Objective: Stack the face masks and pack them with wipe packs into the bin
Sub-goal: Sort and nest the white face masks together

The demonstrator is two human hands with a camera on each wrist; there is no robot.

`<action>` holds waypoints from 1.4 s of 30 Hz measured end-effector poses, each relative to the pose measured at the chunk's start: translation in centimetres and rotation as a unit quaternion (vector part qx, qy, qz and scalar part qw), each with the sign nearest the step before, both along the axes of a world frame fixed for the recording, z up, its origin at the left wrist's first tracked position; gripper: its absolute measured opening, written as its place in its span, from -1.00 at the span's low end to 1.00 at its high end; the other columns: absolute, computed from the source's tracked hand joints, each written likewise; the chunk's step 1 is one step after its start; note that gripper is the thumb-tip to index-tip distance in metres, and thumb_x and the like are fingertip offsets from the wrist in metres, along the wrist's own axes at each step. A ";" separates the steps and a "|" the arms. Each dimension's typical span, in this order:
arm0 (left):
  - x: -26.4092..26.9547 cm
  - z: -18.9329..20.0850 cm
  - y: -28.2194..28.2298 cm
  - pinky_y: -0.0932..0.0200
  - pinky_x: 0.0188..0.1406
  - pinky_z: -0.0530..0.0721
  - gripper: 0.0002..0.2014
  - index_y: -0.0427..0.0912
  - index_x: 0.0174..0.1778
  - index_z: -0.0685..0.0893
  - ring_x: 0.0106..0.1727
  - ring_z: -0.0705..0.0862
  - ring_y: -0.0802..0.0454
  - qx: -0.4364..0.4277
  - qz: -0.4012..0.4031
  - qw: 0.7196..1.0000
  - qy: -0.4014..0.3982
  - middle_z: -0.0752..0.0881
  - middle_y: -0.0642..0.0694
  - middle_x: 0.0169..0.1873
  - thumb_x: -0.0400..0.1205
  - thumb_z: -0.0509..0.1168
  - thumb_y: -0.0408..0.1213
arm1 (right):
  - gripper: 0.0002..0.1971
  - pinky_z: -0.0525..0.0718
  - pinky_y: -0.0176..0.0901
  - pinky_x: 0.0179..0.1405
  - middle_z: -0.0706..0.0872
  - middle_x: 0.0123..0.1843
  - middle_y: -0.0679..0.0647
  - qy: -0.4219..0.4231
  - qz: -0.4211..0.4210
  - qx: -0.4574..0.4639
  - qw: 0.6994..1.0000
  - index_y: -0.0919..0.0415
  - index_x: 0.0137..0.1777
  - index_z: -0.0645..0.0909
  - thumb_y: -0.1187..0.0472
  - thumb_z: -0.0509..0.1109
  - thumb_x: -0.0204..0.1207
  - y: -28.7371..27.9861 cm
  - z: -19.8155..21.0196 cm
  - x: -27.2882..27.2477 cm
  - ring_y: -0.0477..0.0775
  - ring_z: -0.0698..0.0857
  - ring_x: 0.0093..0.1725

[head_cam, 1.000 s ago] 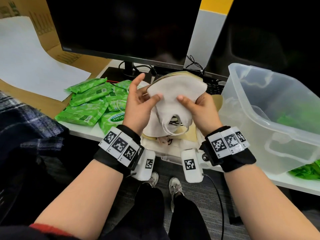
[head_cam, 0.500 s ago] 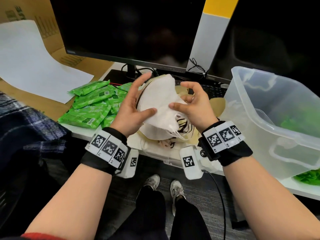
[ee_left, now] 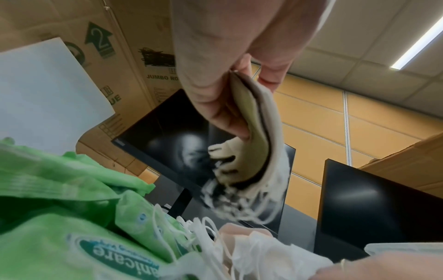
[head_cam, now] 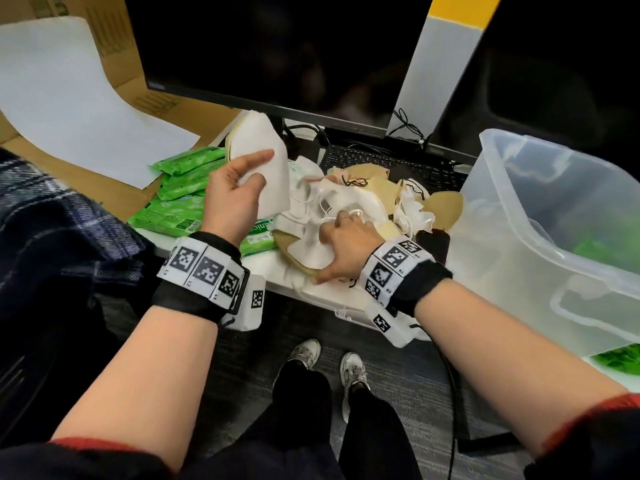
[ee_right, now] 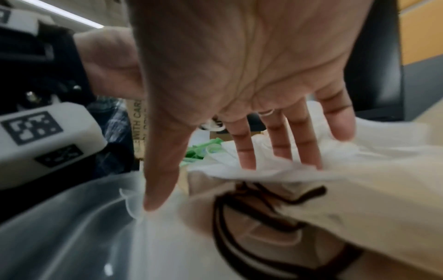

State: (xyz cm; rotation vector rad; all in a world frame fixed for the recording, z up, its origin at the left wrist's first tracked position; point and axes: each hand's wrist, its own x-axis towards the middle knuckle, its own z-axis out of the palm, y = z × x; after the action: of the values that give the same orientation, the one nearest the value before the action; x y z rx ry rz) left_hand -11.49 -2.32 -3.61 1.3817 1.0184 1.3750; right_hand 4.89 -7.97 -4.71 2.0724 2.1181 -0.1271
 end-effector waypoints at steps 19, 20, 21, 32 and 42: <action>-0.2 -0.9 0.5 0.57 -0.37 0.48 -0.63 -0.07 0.14 0.70 -0.45 0.53 0.43 -0.016 0.008 1.000 -0.018 0.69 0.31 -0.43 0.55 0.18 -0.54 | -0.76 0.42 -0.26 -0.40 0.47 -0.38 0.03 0.055 -0.027 -0.010 0.998 0.22 -0.30 0.49 0.19 0.23 0.60 2.3 1.8 -0.8 0.09 0.55 -0.29; -0.2 -0.9 0.5 0.54 -0.21 0.53 -0.64 -0.10 0.16 0.70 -0.31 0.58 0.45 -0.020 0.000 0.999 -0.026 0.72 0.25 -0.26 0.56 0.19 -0.52 | -0.74 0.36 -0.27 -0.46 0.45 -0.41 0.02 0.109 -0.067 0.018 0.992 0.22 -0.32 0.50 0.15 0.25 0.59 2.3 2.5 -0.2 0.05 0.53 -0.33; -0.2 -0.8 0.5 0.47 -0.02 0.57 -0.65 -0.09 0.17 0.69 -0.13 0.62 0.41 -0.022 -0.009 0.999 -0.028 0.73 0.15 -0.10 0.57 0.20 -0.51 | -0.75 0.37 -0.28 -0.45 0.47 -0.39 0.03 0.147 -0.102 0.047 0.983 0.22 -0.31 0.54 0.13 0.27 0.58 2.3 3.4 0.5 0.04 0.52 -0.31; 3.0 -0.2 -1.9 0.42 0.25 0.47 -0.67 -0.13 0.23 0.66 0.22 0.58 0.22 -0.006 -0.077 0.997 -0.003 0.67 0.03 0.18 0.59 0.22 -0.47 | -0.63 0.29 -0.22 -0.43 0.37 -0.50 -0.09 0.394 -0.268 0.425 0.770 0.08 -0.52 0.29 0.23 0.32 0.47 -0.5 8.0 4.9 -0.16 0.33 -0.45; 5.9 0.4 -3.6 0.14 -0.15 0.71 -0.81 -0.30 -0.15 0.69 -0.24 0.75 -0.02 -0.099 -0.225 0.951 -0.187 0.79 -0.15 -0.30 0.56 0.31 -0.21 | -0.75 0.50 -0.24 0.00 0.64 -0.14 -0.07 0.463 -0.072 0.276 0.839 0.17 -0.06 0.75 0.08 0.27 0.56 -1.8 4.0 0.9 -0.13 0.59 -0.05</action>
State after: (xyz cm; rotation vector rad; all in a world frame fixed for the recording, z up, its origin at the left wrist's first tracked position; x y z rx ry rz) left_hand -5.63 -5.91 -3.24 1.0652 0.5297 1.1002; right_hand 5.74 -9.77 -0.68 2.9229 2.7369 -0.7659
